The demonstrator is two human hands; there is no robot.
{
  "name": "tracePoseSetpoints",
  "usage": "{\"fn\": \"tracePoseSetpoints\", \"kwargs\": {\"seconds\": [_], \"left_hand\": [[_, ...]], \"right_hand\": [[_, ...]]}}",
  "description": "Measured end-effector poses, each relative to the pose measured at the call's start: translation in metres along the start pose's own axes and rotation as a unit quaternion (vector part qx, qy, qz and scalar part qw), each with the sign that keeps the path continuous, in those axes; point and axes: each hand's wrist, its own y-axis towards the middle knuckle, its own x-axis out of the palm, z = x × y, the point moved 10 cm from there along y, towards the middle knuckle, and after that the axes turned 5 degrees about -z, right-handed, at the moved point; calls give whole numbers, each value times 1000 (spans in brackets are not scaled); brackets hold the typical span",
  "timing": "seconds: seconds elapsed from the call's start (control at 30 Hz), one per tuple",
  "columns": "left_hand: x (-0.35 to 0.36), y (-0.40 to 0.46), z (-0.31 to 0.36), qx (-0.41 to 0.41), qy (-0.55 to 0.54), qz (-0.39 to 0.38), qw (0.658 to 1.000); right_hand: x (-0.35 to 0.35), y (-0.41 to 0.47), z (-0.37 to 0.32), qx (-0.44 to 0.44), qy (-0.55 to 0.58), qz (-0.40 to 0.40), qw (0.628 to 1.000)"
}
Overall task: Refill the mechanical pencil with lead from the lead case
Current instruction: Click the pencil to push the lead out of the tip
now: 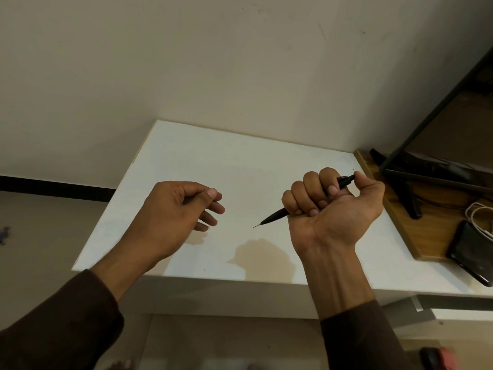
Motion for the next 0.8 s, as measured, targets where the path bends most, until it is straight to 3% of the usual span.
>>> {"fn": "tracePoseSetpoints", "kwargs": {"seconds": [0.27, 0.4, 0.57, 0.8], "left_hand": [[2, -1, 2, 8, 7, -9, 1000], [7, -4, 9, 35, 63, -37, 997], [33, -18, 17, 73, 236, -115, 962], [59, -33, 16, 77, 289, -214, 930]], "right_hand": [[-1, 1, 0, -1, 9, 3, 1000], [-3, 1, 0, -5, 10, 4, 1000], [-4, 1, -4, -13, 4, 10, 1000], [-6, 1, -9, -25, 9, 13, 1000]]}}
